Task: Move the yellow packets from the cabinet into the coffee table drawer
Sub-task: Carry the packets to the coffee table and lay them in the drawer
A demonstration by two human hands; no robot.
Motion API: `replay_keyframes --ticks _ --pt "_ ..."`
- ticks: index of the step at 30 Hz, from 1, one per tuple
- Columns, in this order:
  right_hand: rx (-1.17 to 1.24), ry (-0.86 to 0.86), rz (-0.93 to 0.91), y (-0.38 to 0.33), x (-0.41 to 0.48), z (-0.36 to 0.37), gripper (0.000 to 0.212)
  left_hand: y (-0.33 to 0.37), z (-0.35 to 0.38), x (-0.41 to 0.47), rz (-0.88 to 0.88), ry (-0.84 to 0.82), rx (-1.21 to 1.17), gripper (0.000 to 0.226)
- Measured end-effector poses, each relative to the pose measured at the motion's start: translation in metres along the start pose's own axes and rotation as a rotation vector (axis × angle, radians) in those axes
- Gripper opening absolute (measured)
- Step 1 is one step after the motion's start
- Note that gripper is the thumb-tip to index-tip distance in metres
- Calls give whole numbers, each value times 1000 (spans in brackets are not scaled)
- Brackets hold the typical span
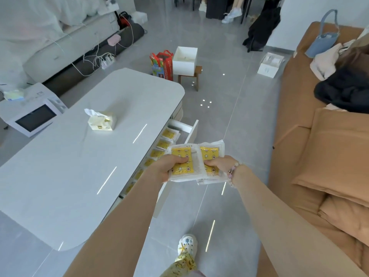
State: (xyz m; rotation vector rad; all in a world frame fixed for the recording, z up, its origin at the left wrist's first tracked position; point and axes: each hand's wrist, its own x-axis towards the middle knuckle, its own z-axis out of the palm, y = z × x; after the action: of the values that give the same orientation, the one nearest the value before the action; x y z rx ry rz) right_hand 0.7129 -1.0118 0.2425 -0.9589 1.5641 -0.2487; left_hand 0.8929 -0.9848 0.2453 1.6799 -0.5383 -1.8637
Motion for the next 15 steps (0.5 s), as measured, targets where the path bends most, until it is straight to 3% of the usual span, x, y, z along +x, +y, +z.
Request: replay_keyframes --ticks 10,15 --pt "-42 4 28 -60 77 -32 36 72 6 80 -52 -5 -11 7" --pt "-24 -34 38 -85 109 -41 22 91 3 111 -64 23 -55 7"
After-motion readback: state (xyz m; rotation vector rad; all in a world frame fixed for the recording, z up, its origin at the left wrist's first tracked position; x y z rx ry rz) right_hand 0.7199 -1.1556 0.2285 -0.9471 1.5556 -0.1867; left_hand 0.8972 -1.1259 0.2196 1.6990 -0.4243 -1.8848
